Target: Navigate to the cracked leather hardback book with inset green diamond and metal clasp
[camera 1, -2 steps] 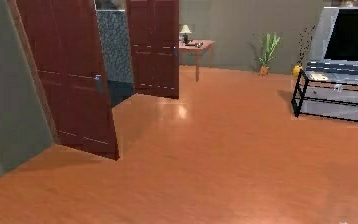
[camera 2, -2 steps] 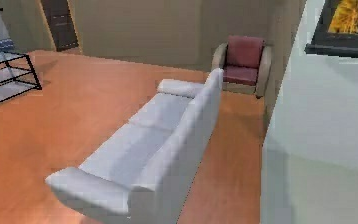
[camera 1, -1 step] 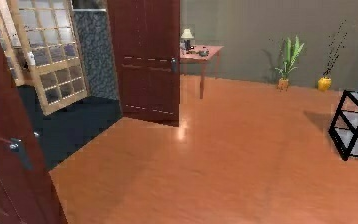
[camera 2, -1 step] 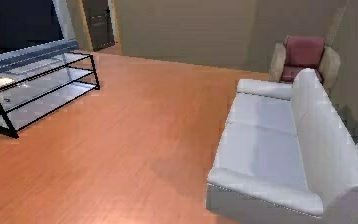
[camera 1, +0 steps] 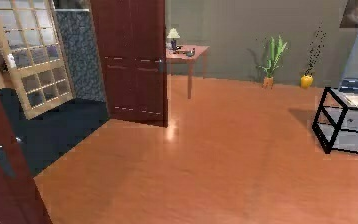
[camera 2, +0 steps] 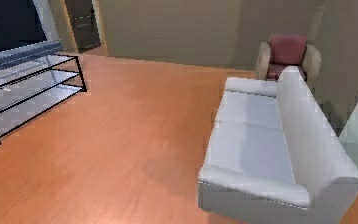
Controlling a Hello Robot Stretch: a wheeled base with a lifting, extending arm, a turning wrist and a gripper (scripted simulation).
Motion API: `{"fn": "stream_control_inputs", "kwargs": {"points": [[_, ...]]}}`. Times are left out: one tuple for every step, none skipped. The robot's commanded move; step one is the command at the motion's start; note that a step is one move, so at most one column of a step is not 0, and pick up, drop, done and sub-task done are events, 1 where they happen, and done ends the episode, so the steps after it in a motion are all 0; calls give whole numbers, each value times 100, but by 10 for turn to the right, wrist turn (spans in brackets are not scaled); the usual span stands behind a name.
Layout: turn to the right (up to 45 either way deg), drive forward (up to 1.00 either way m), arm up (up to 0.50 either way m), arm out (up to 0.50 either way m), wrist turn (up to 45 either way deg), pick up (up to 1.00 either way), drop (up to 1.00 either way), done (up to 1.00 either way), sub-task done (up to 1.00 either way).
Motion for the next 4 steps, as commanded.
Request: {"fn": "stream_control_inputs", "kwargs": {"points": [[0, 70, 0, 0, 0, 0, 0, 0, 0], [-180, 0, 0, 0, 0, 0, 0, 0, 0], [0, 70, 0, 0, 0, 0, 0, 0, 0], [-450, 0, 0, 0, 0, 0, 0, 0, 0]]}}
